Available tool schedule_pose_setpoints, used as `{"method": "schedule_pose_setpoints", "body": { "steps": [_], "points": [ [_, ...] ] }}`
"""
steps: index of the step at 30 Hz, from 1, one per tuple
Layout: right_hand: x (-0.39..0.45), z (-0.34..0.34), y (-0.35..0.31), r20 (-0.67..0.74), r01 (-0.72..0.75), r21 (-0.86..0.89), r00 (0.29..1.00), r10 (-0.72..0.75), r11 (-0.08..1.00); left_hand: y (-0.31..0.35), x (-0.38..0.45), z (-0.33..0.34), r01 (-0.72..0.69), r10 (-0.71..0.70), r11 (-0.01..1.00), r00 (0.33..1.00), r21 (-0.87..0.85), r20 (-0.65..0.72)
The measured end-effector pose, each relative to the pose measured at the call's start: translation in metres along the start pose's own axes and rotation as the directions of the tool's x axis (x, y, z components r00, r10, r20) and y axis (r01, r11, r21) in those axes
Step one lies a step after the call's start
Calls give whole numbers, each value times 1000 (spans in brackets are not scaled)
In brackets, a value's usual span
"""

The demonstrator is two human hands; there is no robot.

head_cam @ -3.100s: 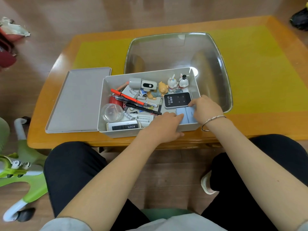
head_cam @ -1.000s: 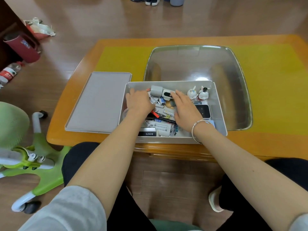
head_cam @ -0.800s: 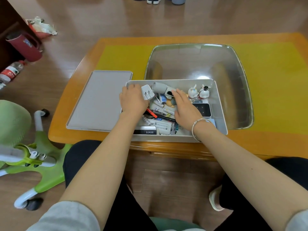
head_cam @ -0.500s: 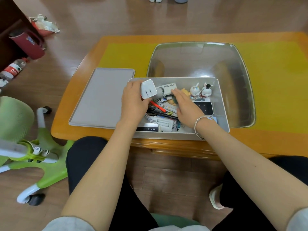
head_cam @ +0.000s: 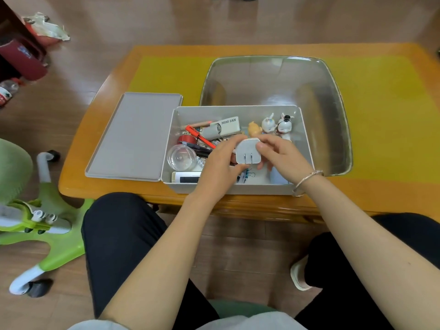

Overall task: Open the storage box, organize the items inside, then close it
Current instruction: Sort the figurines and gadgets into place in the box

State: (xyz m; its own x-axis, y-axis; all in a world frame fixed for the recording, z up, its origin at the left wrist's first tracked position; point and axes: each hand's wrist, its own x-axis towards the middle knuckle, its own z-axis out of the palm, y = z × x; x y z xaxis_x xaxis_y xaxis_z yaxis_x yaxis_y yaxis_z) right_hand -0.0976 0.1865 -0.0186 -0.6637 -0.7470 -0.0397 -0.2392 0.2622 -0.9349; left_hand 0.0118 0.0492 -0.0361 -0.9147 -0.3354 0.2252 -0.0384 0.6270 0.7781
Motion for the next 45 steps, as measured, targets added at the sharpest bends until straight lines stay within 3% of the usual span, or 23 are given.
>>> {"method": "schedule_pose_setpoints", "body": {
  "steps": [4, 7, 11, 22, 28, 35, 45],
  "points": [
    [-3, -2, 5, 8, -49, 134, 999, 48, 990, -1, -1, 1, 2, -1, 999, 1000, -37, 22],
    [-3, 2, 7, -50, -63, 268, 996, 80, 961, 1, 1, 0, 127, -127, 983, 992, -129, 11],
    [-5, 5, 8, -91, -36, 245, 994, 60, 969, 2, 3, 1, 153, -143, 972, 987, -177, 68],
    [-4, 11, 4, -63, -24, 343, 997, 48, 939, 2, 6, 3, 164, -162, 964, 986, -207, 27],
    [-5, 9, 0, -46, -79, 334, 994, 100, 939, 4, 0, 4, 47, -52, 992, 998, -115, -37],
    [-3, 8, 4, 57, -105, 96, 993, 100, 990, 0, -2, 5, -31, 27, 999, 994, -36, -106],
    [-5, 9, 12, -89, 41, 96, 995, -32, 995, 2, 7, 0, 260, -250, 919, 966, -295, 73]
  ]
}}
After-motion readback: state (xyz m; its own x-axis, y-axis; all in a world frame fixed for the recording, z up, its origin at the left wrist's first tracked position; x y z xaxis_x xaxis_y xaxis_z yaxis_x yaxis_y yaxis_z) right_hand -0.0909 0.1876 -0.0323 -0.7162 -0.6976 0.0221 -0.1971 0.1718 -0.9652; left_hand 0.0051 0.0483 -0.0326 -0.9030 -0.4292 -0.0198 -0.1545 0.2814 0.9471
